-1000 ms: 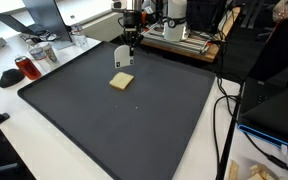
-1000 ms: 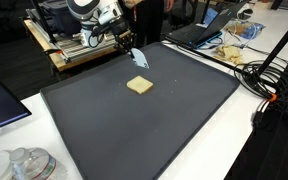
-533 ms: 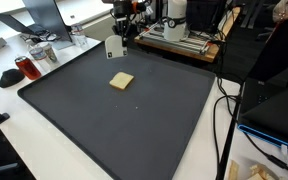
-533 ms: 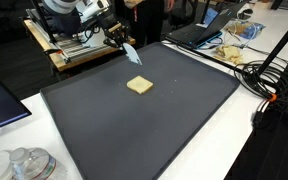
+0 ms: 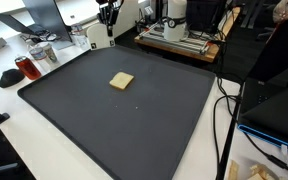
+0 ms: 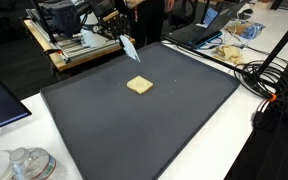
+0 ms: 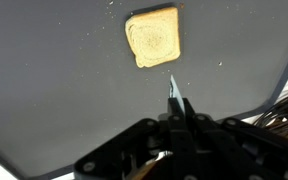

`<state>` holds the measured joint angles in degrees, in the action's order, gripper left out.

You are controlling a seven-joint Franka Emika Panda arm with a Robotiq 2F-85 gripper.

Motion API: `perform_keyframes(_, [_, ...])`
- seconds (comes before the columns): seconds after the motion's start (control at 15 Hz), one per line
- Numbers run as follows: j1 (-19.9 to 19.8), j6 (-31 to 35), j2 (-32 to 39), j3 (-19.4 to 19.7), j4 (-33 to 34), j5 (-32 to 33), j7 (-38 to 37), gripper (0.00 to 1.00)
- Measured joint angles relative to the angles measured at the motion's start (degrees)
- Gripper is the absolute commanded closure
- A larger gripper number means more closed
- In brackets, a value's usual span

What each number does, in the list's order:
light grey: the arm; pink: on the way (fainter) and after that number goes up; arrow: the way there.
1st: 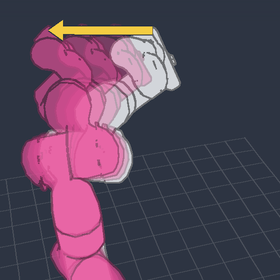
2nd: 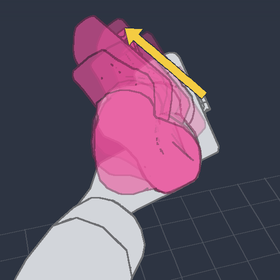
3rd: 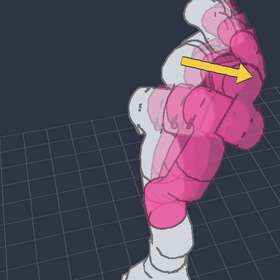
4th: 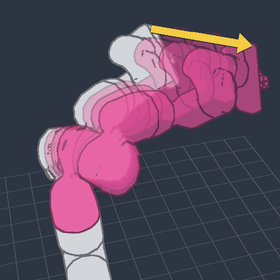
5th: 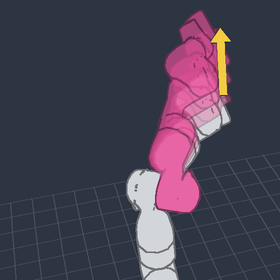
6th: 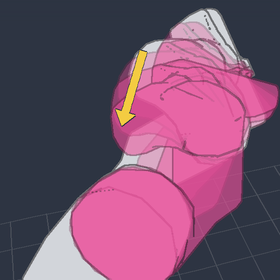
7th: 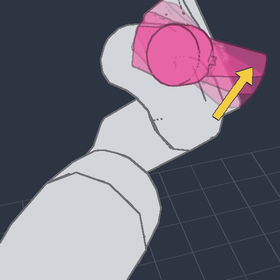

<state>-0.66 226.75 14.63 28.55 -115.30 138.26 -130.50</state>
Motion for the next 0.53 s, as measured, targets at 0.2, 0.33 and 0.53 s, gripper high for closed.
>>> perform_keyframes(0.2, [3.0, 3.3, 3.3, -0.8, 8.1, 7.2, -11.1, 0.99])
perform_keyframes(0.33, [10.1, 5.1, 7.3, 6.2, 12.8, 6.3, -13.3, 0.99])
perform_keyframes(0.53, [17.9, 10.4, 14.3, 13.8, 19.8, 6.0, -15.5, 0.99])
